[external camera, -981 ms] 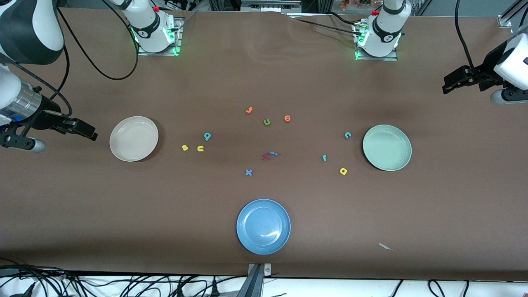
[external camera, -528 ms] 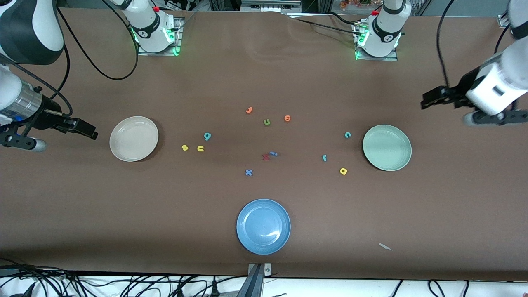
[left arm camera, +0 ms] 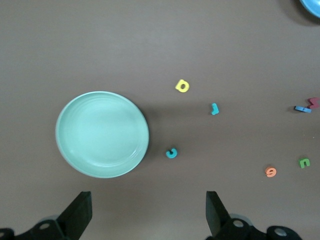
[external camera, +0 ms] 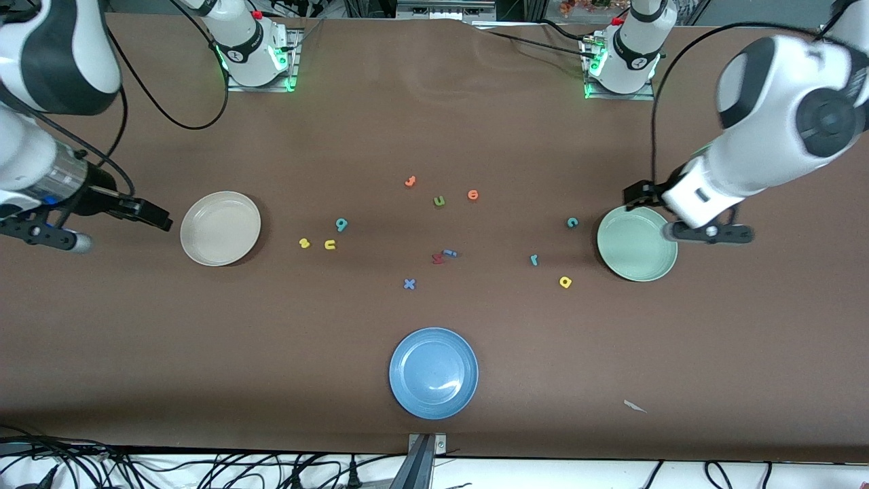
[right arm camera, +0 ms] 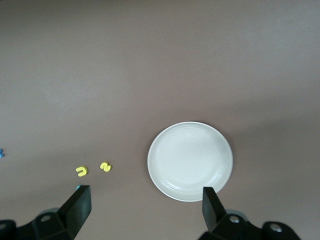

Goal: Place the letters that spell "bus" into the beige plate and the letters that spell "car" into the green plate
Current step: 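Grasp the teal J and yellow 2 with the left and right grippers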

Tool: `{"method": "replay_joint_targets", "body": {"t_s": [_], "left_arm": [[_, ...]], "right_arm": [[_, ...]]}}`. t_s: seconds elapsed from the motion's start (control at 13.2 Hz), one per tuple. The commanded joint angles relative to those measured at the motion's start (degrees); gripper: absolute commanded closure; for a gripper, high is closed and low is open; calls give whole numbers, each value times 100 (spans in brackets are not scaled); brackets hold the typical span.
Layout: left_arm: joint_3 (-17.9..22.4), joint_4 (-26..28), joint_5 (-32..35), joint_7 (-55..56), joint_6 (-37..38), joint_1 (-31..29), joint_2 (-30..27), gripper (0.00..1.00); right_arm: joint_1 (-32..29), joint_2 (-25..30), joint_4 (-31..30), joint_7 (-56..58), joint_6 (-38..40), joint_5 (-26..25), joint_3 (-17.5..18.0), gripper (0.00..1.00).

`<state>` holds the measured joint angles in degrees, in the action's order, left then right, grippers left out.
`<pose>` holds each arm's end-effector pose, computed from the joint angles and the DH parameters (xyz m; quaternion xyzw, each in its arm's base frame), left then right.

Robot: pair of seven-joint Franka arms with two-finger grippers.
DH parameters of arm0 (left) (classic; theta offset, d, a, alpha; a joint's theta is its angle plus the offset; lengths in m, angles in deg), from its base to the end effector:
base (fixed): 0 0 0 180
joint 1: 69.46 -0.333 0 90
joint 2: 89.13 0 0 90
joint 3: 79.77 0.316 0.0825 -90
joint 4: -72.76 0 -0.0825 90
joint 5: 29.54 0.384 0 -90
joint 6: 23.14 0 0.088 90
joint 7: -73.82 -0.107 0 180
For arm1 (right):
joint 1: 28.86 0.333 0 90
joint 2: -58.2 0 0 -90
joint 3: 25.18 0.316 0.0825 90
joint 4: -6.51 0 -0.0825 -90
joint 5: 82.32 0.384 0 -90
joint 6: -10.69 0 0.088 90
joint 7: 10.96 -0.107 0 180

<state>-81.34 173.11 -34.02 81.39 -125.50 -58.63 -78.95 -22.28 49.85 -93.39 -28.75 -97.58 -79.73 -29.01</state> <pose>0.5824 -0.1340 0.4539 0.9962 -0.0309 -0.0770 0.0270 0.6051 0.0343 0.4850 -0.9904 0.1375 0.0026 0.0164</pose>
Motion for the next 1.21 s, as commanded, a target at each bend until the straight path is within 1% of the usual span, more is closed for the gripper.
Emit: {"method": "replay_joint_targets", "body": {"t_s": [0.0, 0.23, 0.38, 0.6, 0.83, 0.98, 1.13], "left_arm": [[51, -59, -61, 8, -336, 244, 386, 0], [51, -77, -53, 34, -600, 577, 1194, 0], [51, -77, -53, 34, -732, 622, 1328, 0], [69, -103, -44, -27, -1144, 745, 1653, 0], [69, -191, -149, 51, -1269, 885, 1986, 0], [69, -279, -149, 139, -1793, 1035, 2259, 0], [69, -279, -158, 349, -2120, 1114, 2452, 0]], "right_arm": [[351, -9, -625, -654, -754, 13, 23, 1], [659, -298, -1074, -1147, -1476, 5, 23, 1], [870, -745, -1102, -1166, -1670, 5, 23, 2], [1221, -1326, -1093, -1157, -2074, -65, 23, 1], [1607, -1670, -1093, -1087, -2251, -898, 23, 1], [1627, -1802, -1145, -886, -2251, -927, 75, 1], [1618, -1864, -1277, -745, -2513, -927, 180, 2]]}}
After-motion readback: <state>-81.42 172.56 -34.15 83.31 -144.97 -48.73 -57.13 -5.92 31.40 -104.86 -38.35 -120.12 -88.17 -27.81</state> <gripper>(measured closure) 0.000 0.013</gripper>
